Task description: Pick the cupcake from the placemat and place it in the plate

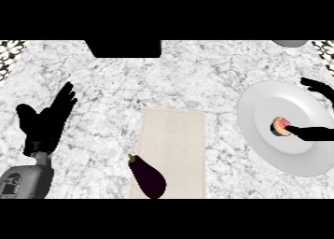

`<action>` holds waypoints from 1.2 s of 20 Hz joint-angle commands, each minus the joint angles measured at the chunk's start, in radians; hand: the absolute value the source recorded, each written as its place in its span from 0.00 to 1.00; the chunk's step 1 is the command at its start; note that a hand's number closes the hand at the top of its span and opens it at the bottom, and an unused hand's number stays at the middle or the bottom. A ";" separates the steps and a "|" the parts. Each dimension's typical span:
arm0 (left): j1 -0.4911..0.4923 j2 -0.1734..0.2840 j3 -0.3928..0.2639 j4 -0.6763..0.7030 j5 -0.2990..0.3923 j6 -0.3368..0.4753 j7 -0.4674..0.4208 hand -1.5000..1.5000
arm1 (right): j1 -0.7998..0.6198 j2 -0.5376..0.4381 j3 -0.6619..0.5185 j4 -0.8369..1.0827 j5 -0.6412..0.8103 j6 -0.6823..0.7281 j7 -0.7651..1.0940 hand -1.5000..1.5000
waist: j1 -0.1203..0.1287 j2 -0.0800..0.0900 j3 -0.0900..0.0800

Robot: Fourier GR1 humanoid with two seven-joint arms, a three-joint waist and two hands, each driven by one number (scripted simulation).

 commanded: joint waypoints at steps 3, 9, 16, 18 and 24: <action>0.009 0.013 0.023 0.016 -0.001 -0.001 -0.021 0.50 | 0.005 0.024 -0.061 -0.127 -0.248 0.186 -0.126 0.00 | -0.019 -0.004 -0.001; 0.076 -0.043 -0.023 -0.016 -0.025 0.015 -0.052 0.50 | 0.011 0.048 -0.153 -0.207 -0.466 0.335 0.220 0.00 | -0.008 -0.004 -0.002; -0.042 -0.019 -0.004 0.018 -0.015 -0.007 0.029 0.50 | 0.096 -0.063 -0.224 -0.106 -0.620 0.535 0.187 0.00 | -0.007 0.001 -0.001; -0.007 0.004 0.037 0.031 0.004 -0.036 -0.012 0.50 | 0.047 -0.095 -0.219 0.025 -0.594 0.531 0.106 0.00 | 0.000 0.002 -0.001; -0.013 -0.007 0.057 0.077 -0.003 -0.053 -0.071 0.50 | 0.036 -0.154 -0.215 0.116 -0.571 0.537 0.000 0.00 | 0.001 0.002 -0.001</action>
